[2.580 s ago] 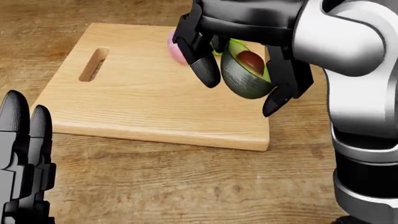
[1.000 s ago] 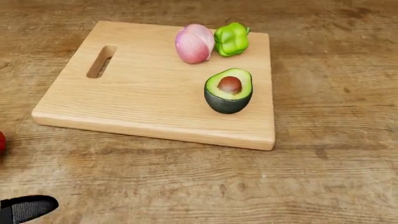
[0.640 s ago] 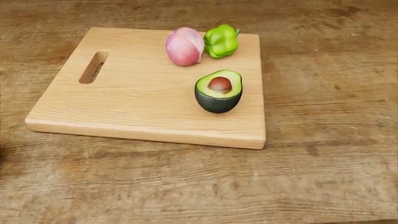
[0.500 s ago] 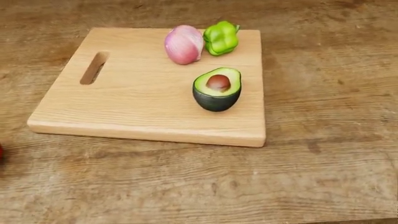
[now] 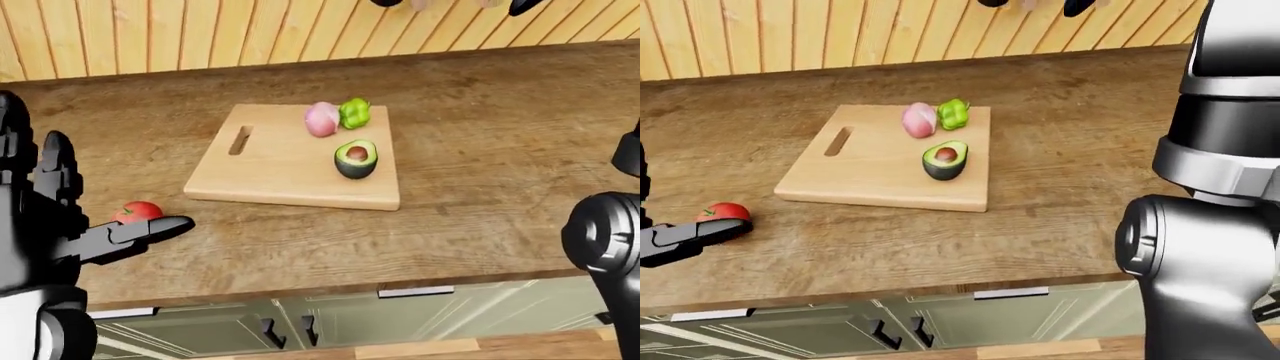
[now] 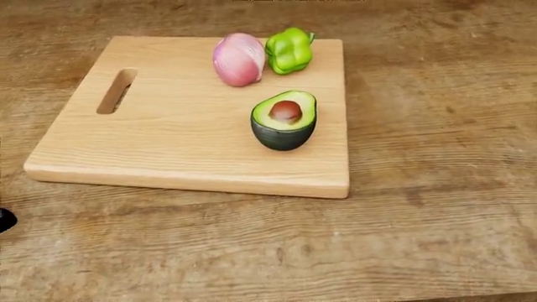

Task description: Place the avocado, onion, tomato and bell pepper on the cutting board.

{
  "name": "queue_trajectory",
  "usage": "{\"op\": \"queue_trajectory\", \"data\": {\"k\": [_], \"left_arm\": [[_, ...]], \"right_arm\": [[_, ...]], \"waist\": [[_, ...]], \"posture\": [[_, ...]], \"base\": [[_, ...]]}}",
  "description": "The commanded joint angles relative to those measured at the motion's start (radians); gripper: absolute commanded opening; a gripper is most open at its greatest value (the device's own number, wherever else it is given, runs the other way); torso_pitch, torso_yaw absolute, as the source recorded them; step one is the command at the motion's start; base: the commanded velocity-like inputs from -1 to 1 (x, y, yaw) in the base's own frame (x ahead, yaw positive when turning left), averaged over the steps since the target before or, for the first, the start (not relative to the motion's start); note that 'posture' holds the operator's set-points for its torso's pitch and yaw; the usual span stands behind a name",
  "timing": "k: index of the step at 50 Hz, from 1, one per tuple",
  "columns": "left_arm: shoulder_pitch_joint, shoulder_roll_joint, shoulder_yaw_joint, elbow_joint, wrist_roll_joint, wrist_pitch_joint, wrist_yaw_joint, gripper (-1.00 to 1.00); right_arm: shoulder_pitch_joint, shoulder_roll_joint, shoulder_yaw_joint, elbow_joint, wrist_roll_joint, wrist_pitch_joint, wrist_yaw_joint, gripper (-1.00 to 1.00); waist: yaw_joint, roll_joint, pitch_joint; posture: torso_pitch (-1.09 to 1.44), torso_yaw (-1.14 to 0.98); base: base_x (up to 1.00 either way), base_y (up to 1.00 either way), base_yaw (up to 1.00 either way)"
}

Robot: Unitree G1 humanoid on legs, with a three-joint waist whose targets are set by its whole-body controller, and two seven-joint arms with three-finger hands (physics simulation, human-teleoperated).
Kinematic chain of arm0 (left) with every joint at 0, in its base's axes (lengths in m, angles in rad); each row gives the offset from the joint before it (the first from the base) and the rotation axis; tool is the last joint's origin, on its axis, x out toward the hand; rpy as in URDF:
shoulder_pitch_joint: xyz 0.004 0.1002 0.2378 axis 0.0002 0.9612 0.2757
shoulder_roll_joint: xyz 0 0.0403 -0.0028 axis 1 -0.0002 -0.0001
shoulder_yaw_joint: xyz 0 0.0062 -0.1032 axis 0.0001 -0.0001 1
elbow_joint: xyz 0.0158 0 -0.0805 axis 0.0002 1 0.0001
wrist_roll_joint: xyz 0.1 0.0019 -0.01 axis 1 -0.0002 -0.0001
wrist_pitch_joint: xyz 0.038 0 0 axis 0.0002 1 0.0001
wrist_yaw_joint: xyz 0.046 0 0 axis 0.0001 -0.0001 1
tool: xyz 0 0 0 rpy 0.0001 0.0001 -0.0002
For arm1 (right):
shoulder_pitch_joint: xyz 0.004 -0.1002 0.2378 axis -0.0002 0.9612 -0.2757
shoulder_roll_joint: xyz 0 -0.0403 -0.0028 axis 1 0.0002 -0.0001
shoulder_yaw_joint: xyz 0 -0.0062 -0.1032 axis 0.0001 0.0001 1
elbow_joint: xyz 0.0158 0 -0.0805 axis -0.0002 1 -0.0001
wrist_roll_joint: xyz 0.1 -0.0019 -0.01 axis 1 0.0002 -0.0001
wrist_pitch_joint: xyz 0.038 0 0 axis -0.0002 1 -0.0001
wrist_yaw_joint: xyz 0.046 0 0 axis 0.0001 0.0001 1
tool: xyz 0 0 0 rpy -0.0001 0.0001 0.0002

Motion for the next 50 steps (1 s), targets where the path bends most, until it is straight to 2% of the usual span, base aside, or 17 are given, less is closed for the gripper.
{"op": "queue_trajectory", "data": {"k": [1,4,9,17,18,25,32,50], "left_arm": [[-0.014,-0.018,0.002,-0.009,0.101,-0.034,-0.066,1.00],[-0.019,-0.062,0.000,0.023,0.168,-0.057,-0.122,1.00],[-0.046,-0.097,-0.020,0.063,0.237,-0.071,-0.171,1.00],[-0.063,-0.113,-0.046,0.099,0.337,-0.105,-0.191,1.00],[-0.052,-0.101,-0.068,0.108,0.392,-0.133,-0.183,1.00],[-0.050,-0.137,-0.080,0.117,0.443,-0.149,-0.222,1.00],[-0.030,-0.161,-0.120,0.155,0.545,-0.224,-0.233,1.00],[-0.020,-0.206,-0.154,0.286,0.602,-0.341,-0.243,1.00]], "right_arm": [[-0.030,-0.011,-0.014,-0.027,0.003,-0.007,-0.016,1.00],[-0.031,-0.012,-0.015,-0.026,0.004,-0.005,-0.015,1.00],[-0.028,-0.010,-0.013,-0.026,0.002,-0.007,-0.015,1.00],[-0.029,-0.018,-0.016,-0.023,0.004,-0.008,-0.014,1.00],[-0.031,-0.020,-0.017,-0.021,0.004,-0.009,-0.012,1.00],[-0.016,-0.017,-0.017,-0.033,0.003,-0.007,-0.015,1.00],[-0.003,-0.015,-0.019,-0.043,0.005,-0.003,-0.013,1.00],[0.019,-0.016,-0.021,-0.061,0.007,-0.002,-0.007,1.00]], "waist": [[0.001,-0.003,-0.025],[0.001,-0.010,-0.027],[0.003,-0.019,-0.029],[0.010,-0.028,-0.032],[0.010,-0.029,-0.032],[0.016,-0.034,-0.031],[0.019,-0.037,-0.033],[0.021,-0.042,-0.038]], "posture": [[0.00,0.00],[0.00,0.00],[0.00,0.00],[0.00,0.00],[0.00,0.00],[0.00,0.00],[0.00,0.00],[0.00,0.00]], "base": [[0.00,0.00,0.00],[0.00,0.00,0.00],[0.00,0.00,0.00],[0.00,0.00,0.00],[0.00,0.00,0.00],[0.00,0.00,0.00],[0.00,0.00,0.00],[0.00,0.00,0.00]]}}
